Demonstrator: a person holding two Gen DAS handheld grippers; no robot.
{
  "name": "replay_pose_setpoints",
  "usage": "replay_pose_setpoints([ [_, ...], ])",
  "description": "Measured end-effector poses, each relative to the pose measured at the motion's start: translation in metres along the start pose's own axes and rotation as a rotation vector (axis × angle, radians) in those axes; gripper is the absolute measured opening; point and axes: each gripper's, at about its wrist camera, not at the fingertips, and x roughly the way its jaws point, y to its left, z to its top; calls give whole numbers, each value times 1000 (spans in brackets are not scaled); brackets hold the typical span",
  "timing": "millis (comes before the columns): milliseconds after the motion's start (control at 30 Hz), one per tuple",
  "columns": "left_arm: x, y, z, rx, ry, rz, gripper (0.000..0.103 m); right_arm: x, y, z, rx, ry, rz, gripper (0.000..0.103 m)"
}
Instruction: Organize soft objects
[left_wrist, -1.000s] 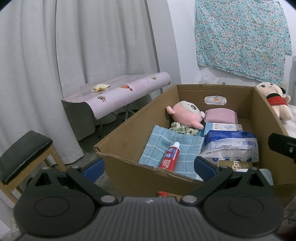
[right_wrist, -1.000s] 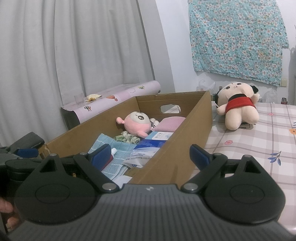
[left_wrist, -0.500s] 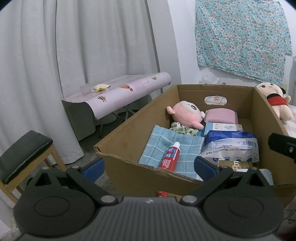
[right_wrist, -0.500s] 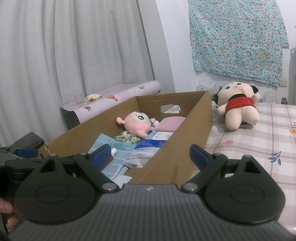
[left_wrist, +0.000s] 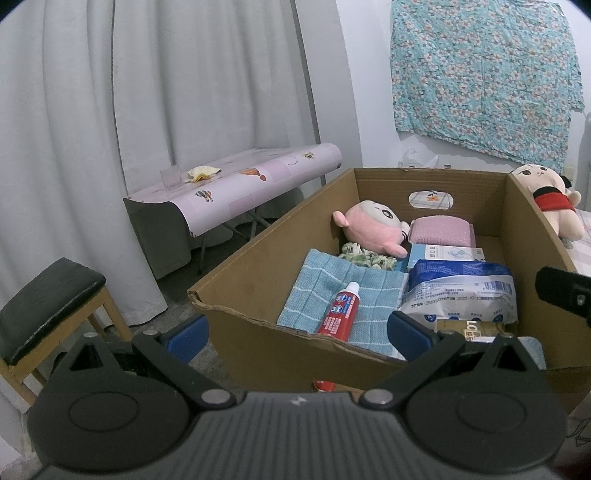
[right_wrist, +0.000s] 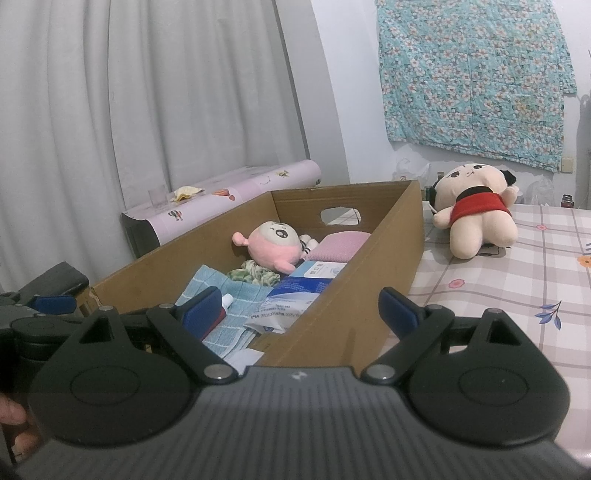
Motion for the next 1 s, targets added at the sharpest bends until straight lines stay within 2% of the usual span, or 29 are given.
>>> replay_pose_setpoints([
  [1000, -3, -3, -1, -22, 3, 12, 103, 2, 1, -3, -5, 6, 4, 92],
])
